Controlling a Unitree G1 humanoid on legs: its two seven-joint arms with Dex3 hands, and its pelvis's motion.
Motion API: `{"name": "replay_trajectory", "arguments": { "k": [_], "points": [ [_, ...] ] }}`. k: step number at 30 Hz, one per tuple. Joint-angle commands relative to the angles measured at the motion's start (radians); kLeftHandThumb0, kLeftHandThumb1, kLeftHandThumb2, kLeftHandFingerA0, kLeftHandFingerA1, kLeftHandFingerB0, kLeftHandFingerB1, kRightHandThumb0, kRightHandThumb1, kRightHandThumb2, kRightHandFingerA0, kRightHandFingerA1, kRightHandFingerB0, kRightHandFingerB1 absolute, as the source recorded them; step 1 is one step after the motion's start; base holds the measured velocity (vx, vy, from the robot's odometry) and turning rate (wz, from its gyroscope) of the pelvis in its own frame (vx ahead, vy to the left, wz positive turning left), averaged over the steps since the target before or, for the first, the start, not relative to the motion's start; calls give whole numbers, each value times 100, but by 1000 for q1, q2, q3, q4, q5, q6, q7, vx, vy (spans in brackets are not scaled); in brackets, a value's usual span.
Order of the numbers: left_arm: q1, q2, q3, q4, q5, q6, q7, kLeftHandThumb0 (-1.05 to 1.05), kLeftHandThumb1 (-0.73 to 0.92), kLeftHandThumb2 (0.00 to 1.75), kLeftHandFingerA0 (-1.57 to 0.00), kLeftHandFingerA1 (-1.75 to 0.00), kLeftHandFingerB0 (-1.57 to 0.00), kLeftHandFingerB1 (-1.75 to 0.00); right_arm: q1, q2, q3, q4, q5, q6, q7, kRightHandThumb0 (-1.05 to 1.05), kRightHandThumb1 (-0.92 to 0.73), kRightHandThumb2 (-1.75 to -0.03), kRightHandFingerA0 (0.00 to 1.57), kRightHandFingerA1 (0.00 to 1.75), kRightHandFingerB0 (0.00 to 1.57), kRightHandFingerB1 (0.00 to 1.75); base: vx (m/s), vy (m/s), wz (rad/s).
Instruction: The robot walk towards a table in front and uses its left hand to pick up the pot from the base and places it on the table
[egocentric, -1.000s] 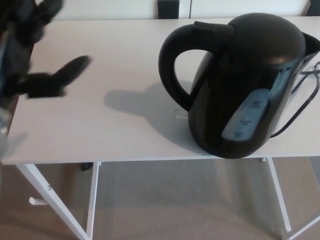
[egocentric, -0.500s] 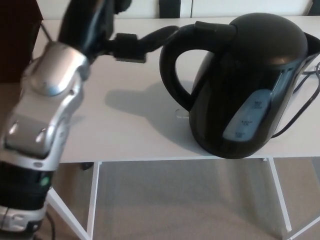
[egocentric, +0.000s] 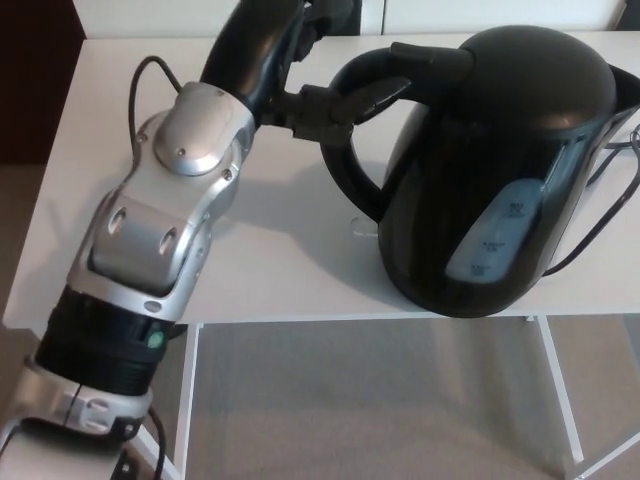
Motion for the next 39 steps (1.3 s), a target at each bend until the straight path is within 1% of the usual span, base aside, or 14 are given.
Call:
{"name": "replay_trajectory", "arguments": {
  "k": [1,11,16,17,21,26,27,28,32,34,35,37,38,39],
  "points": [
    [-6,-16,-7,39,52,25,4,-29,25,83,0,-49,0,-49,2,3,-7,3,-1,-7,-8,-29,16,-67,98,87,87,82,0,0,0],
    [22,-33,-32,85,91,-8,-12,-27,31,85,0,-48,0,-48,-4,1,-6,3,-9,-10,-6,-30,15,-67,97,87,86,82,0,0,0],
    [40,-44,-44,85,103,-23,-10,-27,29,84,0,-48,0,-48,2,2,0,3,-15,-16,-10,-30,15,-68,97,87,85,81,0,0,0],
    [42,-47,-47,88,106,-26,-8,-47,36,62,-17,-39,-8,-29,3,2,1,3,-17,-21,-12,-30,14,-68,97,87,85,81,0,0,0],
    [40,-55,-56,99,130,-37,2,-50,38,62,-19,-39,-9,-32,-2,0,6,2,-21,-19,-17,-30,14,-68,97,87,86,81,0,0,0],
    [25,-81,-64,115,154,-6,16,-51,38,66,-21,-41,-8,-33,-2,-8,-5,-1,-9,-20,-7,-30,15,-68,97,87,87,82,0,0,0],
    [14,-91,-54,125,145,4,11,-41,47,56,-24,-35,-11,-24,-10,-5,-4,0,-11,-13,-6,-30,15,-68,97,87,87,82,0,0,0],
    [7,-95,-51,134,145,-3,10,-46,38,64,-19,-41,-8,-32,-14,-5,-2,-1,-12,-11,-8,-30,15,-68,98,88,87,82,0,0,0],
    [-6,-111,-50,160,156,-17,15,-47,38,64,-20,-40,-9,-33,-17,-6,-8,-3,-7,-14,-7,-30,15,-68,98,87,86,82,0,0,0],
    [-9,-124,-48,164,159,-3,25,-48,39,64,-29,-42,-10,-34,-19,-3,-11,-3,-5,-22,-7,-30,14,-68,98,88,86,82,0,0,0],
    [-9,-129,-49,168,164,-5,26,-48,39,64,-29,-42,-10,-34,-20,-1,-15,-3,-2,-24,-5,-30,14,-68,98,88,86,82,0,0,0],
    [4,-137,-56,182,161,-25,11,-51,40,66,-39,-47,-10,-34,-9,-2,-18,-2,2,-28,0,-30,14,-68,98,87,86,82,0,0,0],
    [5,-139,-56,189,163,-33,8,-51,40,66,-39,-47,-10,-34,-8,-3,-19,-2,1,-30,0,-30,14,-68,98,87,86,82,0,0,0],
    [4,-143,-55,196,165,-39,10,-43,48,55,-50,-41,-15,-27,-9,-5,-18,-3,0,-32,-2,-30,14,-68,98,88,86,81,0,0,0]
  ]
}}
